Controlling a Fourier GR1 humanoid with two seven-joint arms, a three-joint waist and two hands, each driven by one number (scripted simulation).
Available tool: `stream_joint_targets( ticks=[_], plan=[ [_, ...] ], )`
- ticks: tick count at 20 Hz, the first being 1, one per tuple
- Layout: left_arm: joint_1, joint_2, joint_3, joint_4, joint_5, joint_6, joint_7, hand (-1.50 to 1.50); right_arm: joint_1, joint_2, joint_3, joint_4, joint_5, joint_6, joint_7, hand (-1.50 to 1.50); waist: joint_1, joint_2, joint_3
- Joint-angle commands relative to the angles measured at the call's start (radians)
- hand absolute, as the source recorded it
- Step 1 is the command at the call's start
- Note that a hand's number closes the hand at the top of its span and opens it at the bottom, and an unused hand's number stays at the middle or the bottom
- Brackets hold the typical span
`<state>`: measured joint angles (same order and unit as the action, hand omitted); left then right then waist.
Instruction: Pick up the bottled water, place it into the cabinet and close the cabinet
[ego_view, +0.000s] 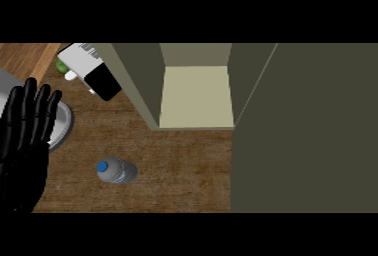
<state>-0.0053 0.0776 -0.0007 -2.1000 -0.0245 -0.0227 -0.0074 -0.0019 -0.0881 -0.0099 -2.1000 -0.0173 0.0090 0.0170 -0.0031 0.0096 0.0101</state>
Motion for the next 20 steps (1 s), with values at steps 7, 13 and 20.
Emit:
stream_joint_targets(
  ticks=[7,13,20],
  plan=[
    [0.167,-0.075,-0.037,-0.073,0.123,0.154,0.086,-1.50,0.166,-0.012,0.134,-0.136,-0.116,0.164,0.036,-1.50,0.011,-0.015,-0.011],
    [0.379,-0.073,-0.049,-0.409,0.161,0.141,0.231,-1.50,0.187,0.003,0.188,-0.302,-0.116,0.115,0.182,-1.50,0.015,-0.015,-0.010],
    [0.478,-0.076,-0.152,-0.591,0.096,0.190,0.310,-1.50,0.270,0.033,0.331,-0.383,-0.013,0.089,0.226,-1.50,0.011,-0.014,-0.010]
  ],
)
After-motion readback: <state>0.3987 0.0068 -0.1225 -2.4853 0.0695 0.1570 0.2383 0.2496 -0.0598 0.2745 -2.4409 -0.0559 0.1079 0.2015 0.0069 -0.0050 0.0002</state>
